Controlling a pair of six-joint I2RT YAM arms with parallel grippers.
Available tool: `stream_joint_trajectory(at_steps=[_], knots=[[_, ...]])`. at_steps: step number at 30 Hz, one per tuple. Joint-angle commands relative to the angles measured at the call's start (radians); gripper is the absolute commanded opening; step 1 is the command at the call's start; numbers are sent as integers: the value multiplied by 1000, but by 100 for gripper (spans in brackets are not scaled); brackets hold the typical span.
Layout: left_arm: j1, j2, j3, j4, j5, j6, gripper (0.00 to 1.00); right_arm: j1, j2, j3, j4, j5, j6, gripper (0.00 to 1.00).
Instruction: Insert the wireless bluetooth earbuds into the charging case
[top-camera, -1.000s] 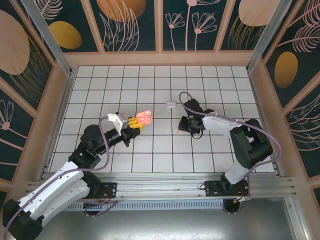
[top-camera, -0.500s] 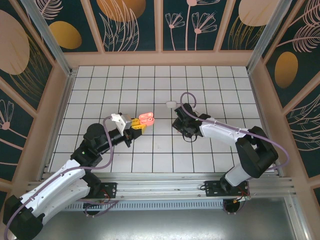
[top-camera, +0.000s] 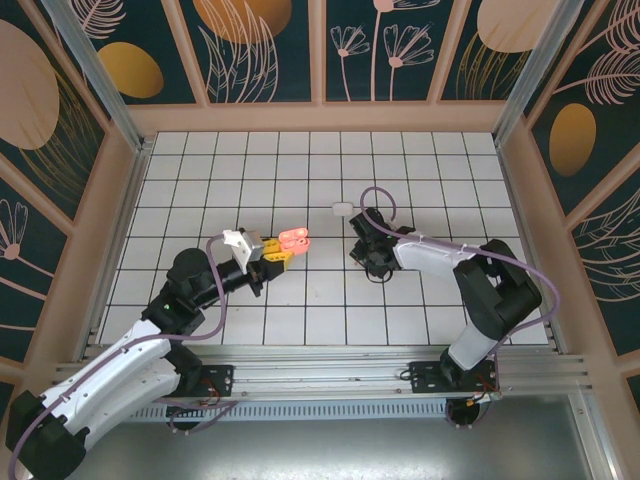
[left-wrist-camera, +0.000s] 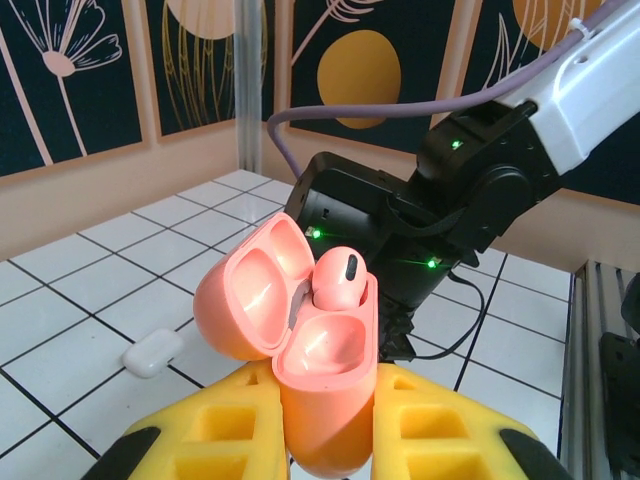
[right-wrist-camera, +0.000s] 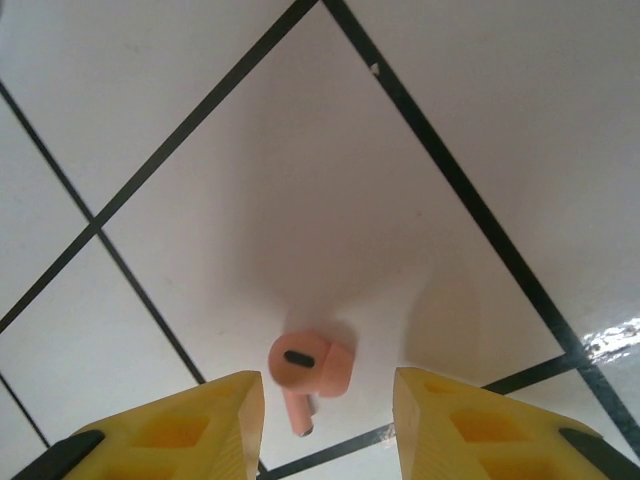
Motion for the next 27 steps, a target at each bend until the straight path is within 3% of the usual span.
stream_joint_trajectory(at_steps=[1,27], knots=[[3,-15,-11,50,17,13,17,-11,21,18,11,-10,-10,39],[3,-22,-12,34,13,27,17,29,115,97,-56,-39,-49,39]])
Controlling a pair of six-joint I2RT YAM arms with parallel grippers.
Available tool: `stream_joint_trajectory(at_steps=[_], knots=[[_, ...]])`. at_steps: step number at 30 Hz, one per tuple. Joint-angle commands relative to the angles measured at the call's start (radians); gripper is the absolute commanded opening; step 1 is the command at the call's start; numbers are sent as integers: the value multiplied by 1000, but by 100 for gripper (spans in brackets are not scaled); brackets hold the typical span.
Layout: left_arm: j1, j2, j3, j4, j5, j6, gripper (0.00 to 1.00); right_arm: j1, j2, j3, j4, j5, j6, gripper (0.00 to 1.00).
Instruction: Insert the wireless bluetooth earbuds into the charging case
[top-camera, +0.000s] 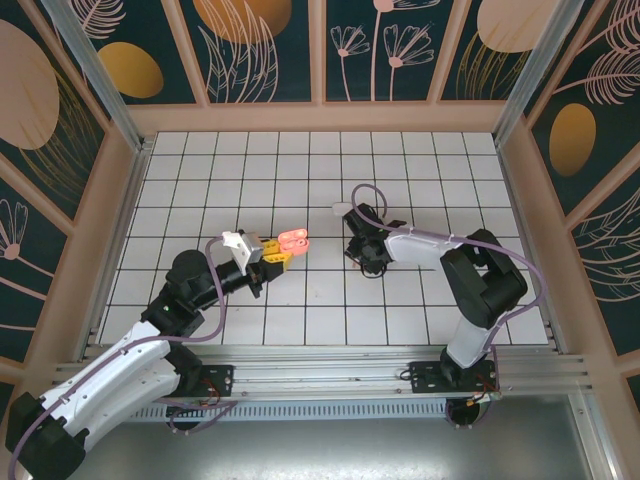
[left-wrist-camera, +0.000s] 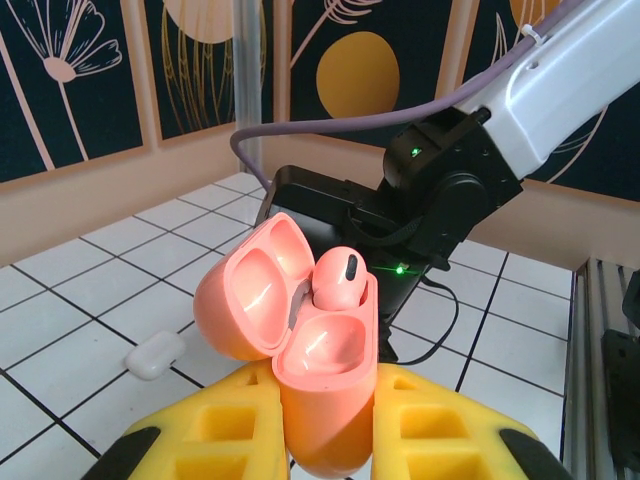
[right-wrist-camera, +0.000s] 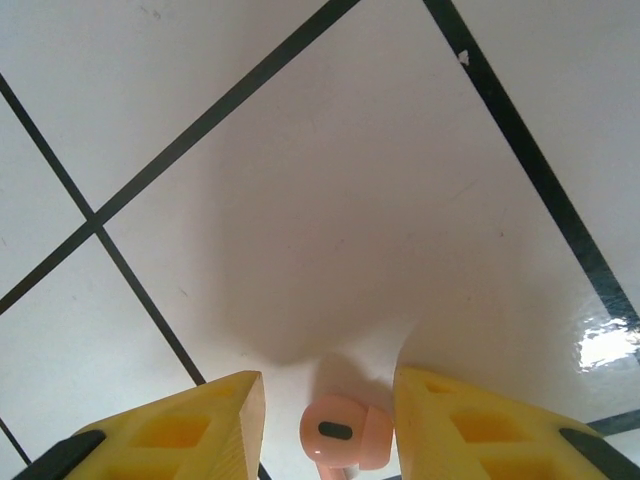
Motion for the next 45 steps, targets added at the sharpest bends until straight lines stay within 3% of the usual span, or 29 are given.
stream_joint_trajectory(at_steps=[1,16,29,35,45], knots=[[4,-12,-4,32,13,16,17,21,21,10,-32,-14,7,40],[3,-22,-6,26,15,21,17,32,46,42,-79,-16,-6,40],[4,-30,-4,16,6,24,17,32,80,111,-127,-4,-91,23],[3,-24,-6,20,4,20,17,34,54,164,-195,59,-158,16],[3,-17,-34,69,-9,-12,17,35,-102,213,-335,234,-236,15]])
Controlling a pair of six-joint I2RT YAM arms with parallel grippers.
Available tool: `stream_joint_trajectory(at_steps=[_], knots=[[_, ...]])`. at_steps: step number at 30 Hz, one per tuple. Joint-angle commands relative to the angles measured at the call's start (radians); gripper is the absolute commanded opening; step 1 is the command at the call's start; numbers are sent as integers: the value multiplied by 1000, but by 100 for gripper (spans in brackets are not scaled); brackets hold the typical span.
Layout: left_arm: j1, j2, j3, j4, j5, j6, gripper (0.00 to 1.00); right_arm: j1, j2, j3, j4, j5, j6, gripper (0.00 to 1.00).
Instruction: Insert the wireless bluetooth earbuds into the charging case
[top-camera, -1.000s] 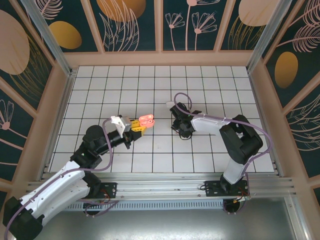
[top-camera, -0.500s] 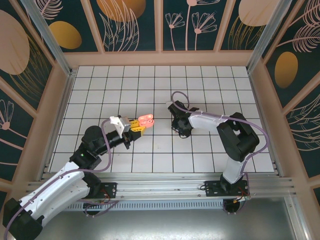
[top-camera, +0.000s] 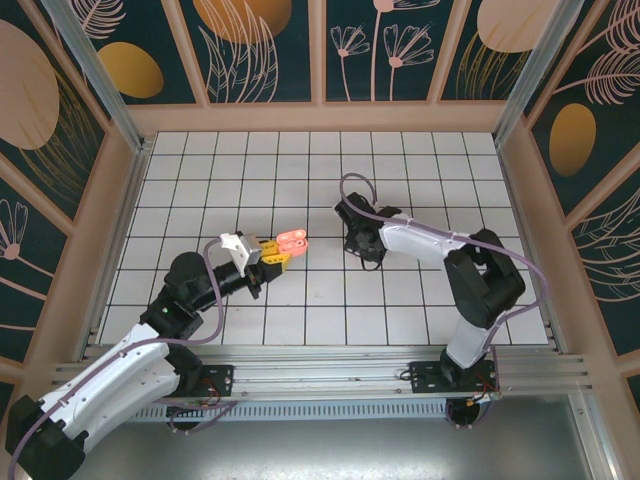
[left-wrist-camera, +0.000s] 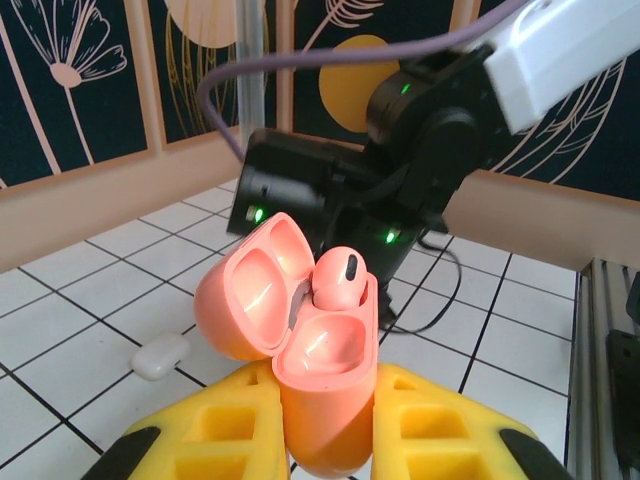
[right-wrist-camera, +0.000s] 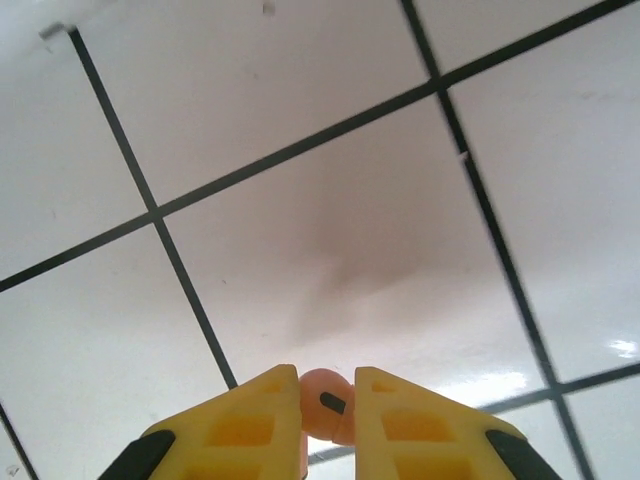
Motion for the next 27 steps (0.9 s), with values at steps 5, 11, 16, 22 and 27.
stream_joint_trajectory(at_steps=[5,11,16,22,27], knots=[[3,50,-28,136,-3,-45,17,30,-227,64,-140,193,-61,15],[1,161,0,220,-5,-86,16,124,-377,109,-152,357,-119,14],[-8,243,39,265,-31,-112,15,223,-437,176,-170,491,-185,12],[-35,327,88,302,-63,-133,15,332,-457,211,-88,561,-295,12],[-51,365,111,326,-66,-143,15,410,-439,207,46,568,-453,12]])
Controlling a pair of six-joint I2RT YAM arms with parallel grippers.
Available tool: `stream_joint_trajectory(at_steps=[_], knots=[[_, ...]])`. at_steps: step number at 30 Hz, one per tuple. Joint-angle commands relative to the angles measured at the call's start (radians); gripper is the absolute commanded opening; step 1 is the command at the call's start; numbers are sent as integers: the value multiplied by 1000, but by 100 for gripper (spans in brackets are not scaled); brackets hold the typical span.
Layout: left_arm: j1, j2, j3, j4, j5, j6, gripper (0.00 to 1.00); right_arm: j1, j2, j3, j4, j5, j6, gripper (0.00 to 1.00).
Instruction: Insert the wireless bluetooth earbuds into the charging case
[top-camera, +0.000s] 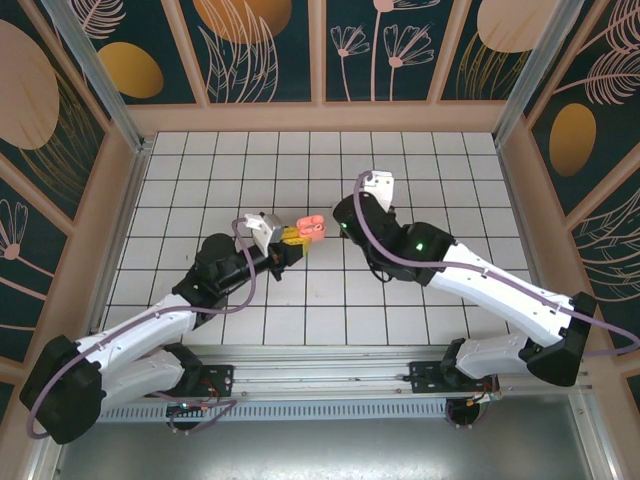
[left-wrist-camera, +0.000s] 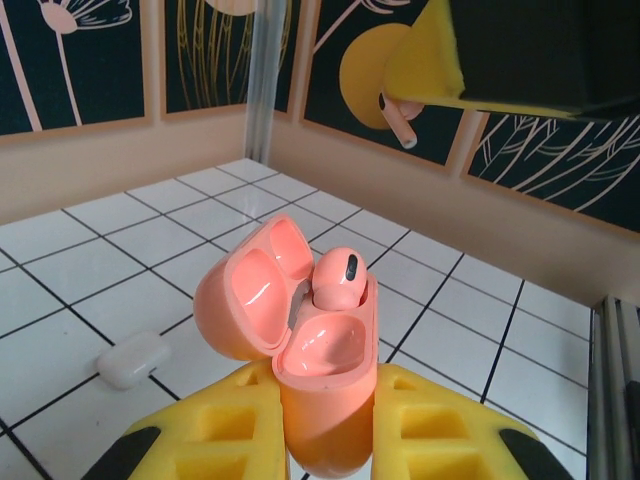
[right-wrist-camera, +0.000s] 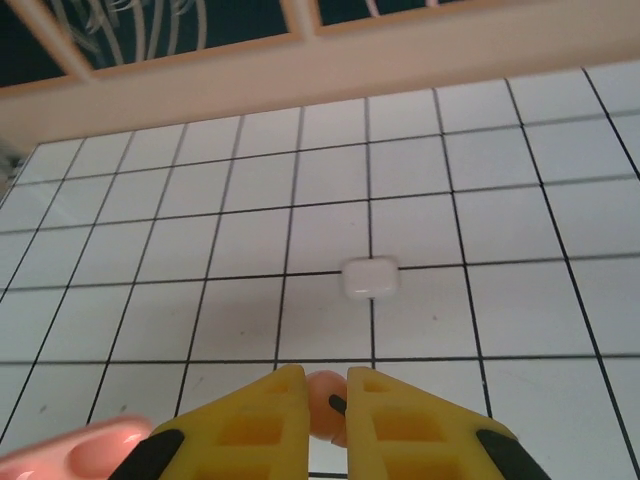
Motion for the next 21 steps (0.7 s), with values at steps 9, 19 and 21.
stream_joint_trajectory(at_steps=[9,19,21], knots=[[-14,18,57,56,6,-24,15,90,24,26,238,-31,-282,12],[-14,-1,60,57,18,-45,15,106,48,8,293,-129,-347,13],[-14,-4,59,55,15,-51,15,107,56,12,284,-139,-341,13]])
